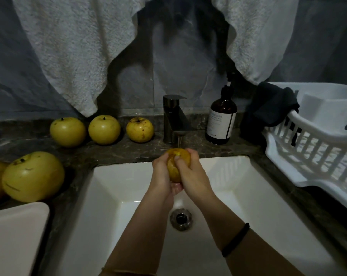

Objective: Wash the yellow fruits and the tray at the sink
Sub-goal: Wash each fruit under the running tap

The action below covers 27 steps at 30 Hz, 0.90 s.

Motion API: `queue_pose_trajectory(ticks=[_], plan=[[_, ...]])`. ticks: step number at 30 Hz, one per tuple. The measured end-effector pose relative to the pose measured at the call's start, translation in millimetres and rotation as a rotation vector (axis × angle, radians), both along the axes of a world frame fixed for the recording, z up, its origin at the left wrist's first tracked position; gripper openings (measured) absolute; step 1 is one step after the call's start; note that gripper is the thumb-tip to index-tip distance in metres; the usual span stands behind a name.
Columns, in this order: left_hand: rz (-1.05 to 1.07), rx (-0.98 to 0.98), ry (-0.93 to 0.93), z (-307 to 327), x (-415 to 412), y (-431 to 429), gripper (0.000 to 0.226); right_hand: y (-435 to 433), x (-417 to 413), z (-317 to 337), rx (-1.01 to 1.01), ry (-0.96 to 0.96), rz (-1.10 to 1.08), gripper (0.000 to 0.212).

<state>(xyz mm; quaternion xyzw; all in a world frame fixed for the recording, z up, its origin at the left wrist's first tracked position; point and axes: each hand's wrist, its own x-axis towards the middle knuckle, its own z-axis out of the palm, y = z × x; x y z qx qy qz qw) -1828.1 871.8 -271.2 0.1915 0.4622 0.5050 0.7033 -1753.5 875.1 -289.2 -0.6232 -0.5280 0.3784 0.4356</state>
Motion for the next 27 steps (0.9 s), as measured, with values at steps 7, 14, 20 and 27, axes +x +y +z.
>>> queue_pose_trajectory(ticks=[7, 14, 20, 27], plan=[[-0.030, -0.003, 0.047, 0, 4, 1, 0.066, -2, 3, 1, 0.020, 0.010, -0.058, 0.048], [0.016, 0.032, 0.143, -3, 6, 5, 0.073, -4, 6, 12, -0.109, 0.415, -0.043, 0.025], [0.072, 0.027, 0.036, -4, -2, 7, 0.065, -6, -1, 13, -0.032, 0.321, 0.040, 0.047], [0.089, 0.021, 0.050, -1, -2, 5, 0.051, -8, -2, 11, -0.015, 0.297, 0.058, 0.053]])
